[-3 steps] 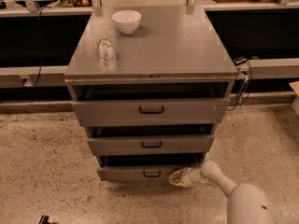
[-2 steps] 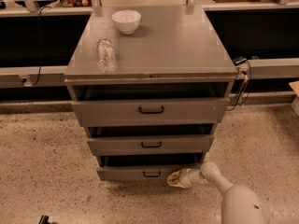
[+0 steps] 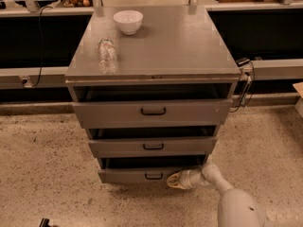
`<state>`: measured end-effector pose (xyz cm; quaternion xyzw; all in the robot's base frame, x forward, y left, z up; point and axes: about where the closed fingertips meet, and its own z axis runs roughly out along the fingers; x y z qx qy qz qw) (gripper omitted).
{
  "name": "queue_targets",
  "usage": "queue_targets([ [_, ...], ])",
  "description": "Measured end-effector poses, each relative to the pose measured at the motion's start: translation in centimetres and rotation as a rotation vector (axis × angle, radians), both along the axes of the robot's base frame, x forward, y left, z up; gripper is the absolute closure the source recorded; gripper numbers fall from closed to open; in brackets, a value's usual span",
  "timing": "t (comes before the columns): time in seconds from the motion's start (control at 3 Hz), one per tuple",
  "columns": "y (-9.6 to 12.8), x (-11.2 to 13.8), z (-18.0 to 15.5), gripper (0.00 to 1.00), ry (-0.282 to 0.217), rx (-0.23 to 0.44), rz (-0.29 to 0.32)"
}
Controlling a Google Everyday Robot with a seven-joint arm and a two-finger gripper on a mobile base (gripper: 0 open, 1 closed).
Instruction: Close bottom drawer
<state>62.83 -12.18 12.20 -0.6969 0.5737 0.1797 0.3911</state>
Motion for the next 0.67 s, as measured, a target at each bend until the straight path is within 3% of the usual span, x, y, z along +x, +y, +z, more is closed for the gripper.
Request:
queue_targets([
  [0.33,-0.2,0.5,-0.1,1.0,-0.014,0.009,-0.025],
  [0.67,-0.7,1.8,-0.3,1.0,-0.024,0.021,-0.09],
])
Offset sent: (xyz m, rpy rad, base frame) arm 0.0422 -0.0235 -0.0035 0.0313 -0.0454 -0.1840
